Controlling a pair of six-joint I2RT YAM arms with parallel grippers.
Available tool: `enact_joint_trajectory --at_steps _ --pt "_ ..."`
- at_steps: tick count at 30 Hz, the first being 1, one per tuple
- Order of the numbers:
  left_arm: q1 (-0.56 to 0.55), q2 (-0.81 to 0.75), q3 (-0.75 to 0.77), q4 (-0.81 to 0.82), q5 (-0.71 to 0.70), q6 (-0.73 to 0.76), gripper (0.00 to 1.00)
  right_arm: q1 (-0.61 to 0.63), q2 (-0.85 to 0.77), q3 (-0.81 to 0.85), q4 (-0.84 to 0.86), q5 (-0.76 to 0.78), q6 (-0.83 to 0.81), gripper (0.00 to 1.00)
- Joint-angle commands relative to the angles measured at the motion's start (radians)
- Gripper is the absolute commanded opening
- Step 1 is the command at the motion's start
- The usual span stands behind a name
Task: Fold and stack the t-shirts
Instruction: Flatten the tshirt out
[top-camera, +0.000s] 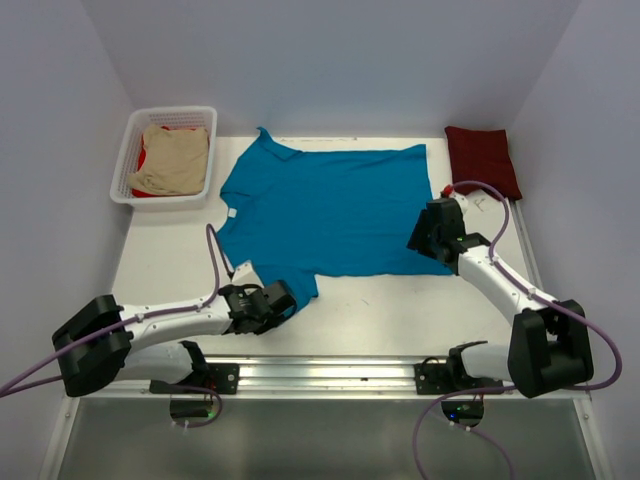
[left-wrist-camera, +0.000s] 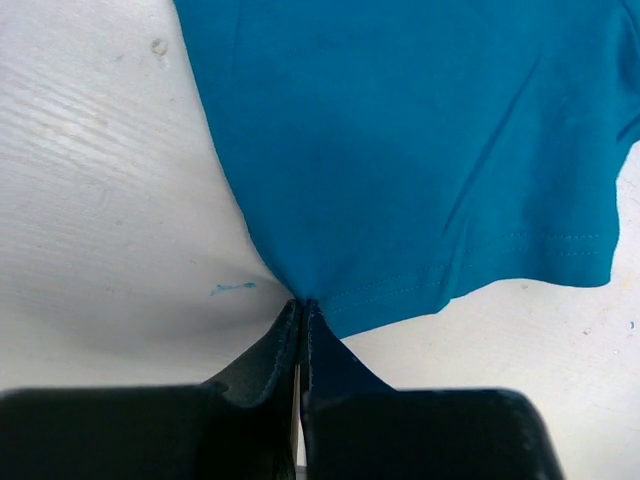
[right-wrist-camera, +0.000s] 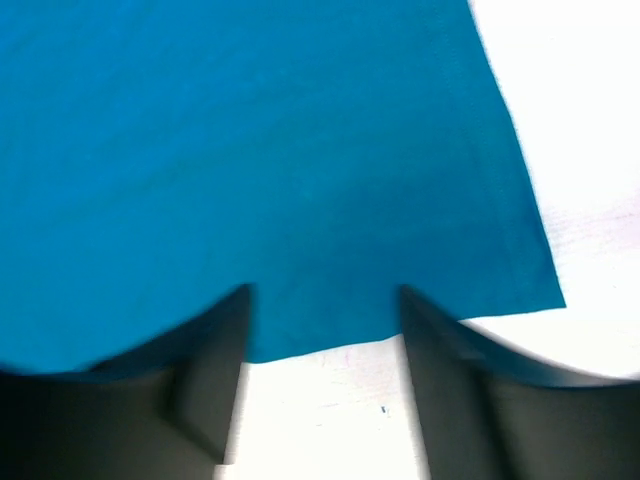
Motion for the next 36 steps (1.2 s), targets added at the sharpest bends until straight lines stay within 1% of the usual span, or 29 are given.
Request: enact_joint_trajectory --at_steps 1,3,4,6,8,12,13,14,15,16,17,18,19,22,28,34,35,36 --pt "-0.004 -0.048 0.038 -0.099 -0.043 0.016 0.00 0.003 -0.023 -0.001 -0.020 0.103 0.062 0.53" --pt "-0.006 -0.103 0.081 -0.162 -0.061 0.026 0.00 -0.005 -0.034 -0.007 -0.047 0.178 0.118 0.42" --pt "-0.008 -0.125 0.098 -0.183 -0.072 0.033 0.00 -0.011 -0.038 -0.012 -0.054 0.195 0.134 0.34" --pt "-0.012 -0.179 0.153 -0.255 -0.108 0.037 0.00 -0.025 -0.044 -0.021 -0.077 0.236 0.187 0.28" --pt "-0.014 -0.209 0.204 -0.292 -0.130 0.049 0.00 -0.034 -0.055 -0.030 -0.101 0.260 0.230 0.23" --pt "-0.015 -0.256 0.247 -0.345 -0.182 0.066 0.00 -0.082 -0.070 -0.061 -0.103 0.252 0.289 0.20" --pt "-0.014 -0.257 0.253 -0.351 -0.187 0.069 0.00 -0.098 -0.069 -0.064 -0.103 0.220 0.292 0.20" --pt "-0.014 -0.259 0.264 -0.357 -0.188 0.069 0.00 -0.115 -0.064 -0.067 -0.103 0.205 0.292 0.27" --pt "-0.014 -0.262 0.267 -0.366 -0.190 0.069 0.00 -0.147 -0.058 -0.070 -0.103 0.194 0.292 0.57" --pt "-0.014 -0.265 0.270 -0.368 -0.191 0.071 0.00 -0.166 -0.048 -0.072 -0.104 0.179 0.289 0.62" --pt "-0.014 -0.269 0.275 -0.369 -0.192 0.072 0.00 -0.184 -0.029 -0.073 -0.104 0.147 0.284 0.64" --pt "-0.014 -0.282 0.275 -0.375 -0.201 0.074 0.00 -0.218 -0.015 -0.078 -0.103 0.133 0.277 0.71" --pt "-0.014 -0.288 0.275 -0.378 -0.208 0.073 0.00 -0.232 -0.003 -0.078 -0.104 0.119 0.273 0.73" --pt "-0.014 -0.311 0.279 -0.395 -0.234 0.071 0.00 -0.281 0.041 -0.084 -0.101 0.073 0.272 0.74" --pt "-0.014 -0.314 0.288 -0.414 -0.254 0.066 0.00 -0.290 0.060 -0.102 -0.086 0.016 0.286 0.68" --pt "-0.014 -0.311 0.281 -0.411 -0.254 0.062 0.00 -0.290 0.045 -0.116 -0.084 0.036 0.289 0.59" --pt "-0.014 -0.311 0.279 -0.408 -0.253 0.062 0.00 -0.290 0.046 -0.116 -0.084 0.037 0.290 0.57" --pt "-0.014 -0.311 0.279 -0.406 -0.256 0.062 0.00 -0.290 0.048 -0.118 -0.083 0.040 0.293 0.52"
